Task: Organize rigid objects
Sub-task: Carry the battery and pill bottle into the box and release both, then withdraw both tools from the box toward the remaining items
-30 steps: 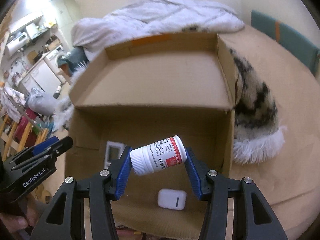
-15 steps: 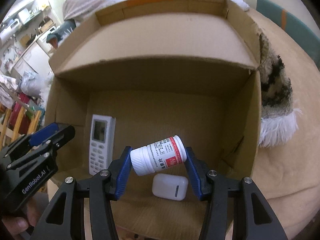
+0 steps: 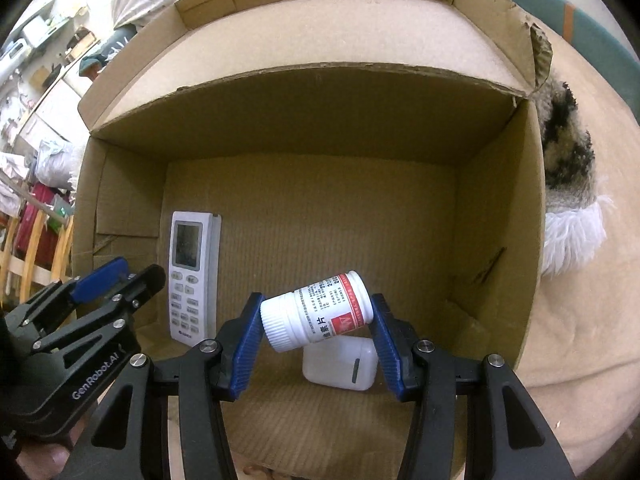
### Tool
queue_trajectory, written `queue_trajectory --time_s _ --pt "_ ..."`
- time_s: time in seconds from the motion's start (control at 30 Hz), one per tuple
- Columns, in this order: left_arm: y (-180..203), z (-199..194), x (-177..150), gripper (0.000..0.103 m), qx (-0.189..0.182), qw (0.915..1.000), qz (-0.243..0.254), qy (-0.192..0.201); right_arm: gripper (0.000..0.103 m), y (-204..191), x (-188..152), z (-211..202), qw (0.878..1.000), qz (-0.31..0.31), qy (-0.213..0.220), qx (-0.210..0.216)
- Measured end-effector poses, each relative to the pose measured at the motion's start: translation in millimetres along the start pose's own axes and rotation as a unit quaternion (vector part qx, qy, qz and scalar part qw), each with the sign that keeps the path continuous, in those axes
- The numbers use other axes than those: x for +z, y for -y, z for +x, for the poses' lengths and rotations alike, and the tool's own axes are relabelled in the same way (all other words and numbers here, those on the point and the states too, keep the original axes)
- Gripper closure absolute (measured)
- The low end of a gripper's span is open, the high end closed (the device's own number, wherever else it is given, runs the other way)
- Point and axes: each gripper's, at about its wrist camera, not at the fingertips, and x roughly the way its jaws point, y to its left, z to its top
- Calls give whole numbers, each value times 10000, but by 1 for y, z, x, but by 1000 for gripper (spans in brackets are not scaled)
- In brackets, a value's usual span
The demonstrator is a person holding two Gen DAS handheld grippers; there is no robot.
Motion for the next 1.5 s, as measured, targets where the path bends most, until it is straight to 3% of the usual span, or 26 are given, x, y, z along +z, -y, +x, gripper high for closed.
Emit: queue_trajectory --time_s 0.33,0.43,0.5,0.6,0.8,1.5 --pt "4 -3 -1 63 11 10000 10 -17 48 6 1 -10 9996 143 162 186" --pt "5 -7 0 58 48 10000 32 31 48 13 4 -20 9989 221 297 282" --pt "4 -8 1 46 32 10000 7 36 42 16 4 -23 9983 291 357 370" --pt "2 -10 3 39 -15 10000 -24 45 32 18 5 -29 9974 362 446 438" --pt "-2 -12 8 35 -5 10000 -45 83 1 23 6 -38 9945 501 729 560" --pt "-5 -21 9 35 -16 9997 -144 200 0 14 11 -42 9920 361 1075 562"
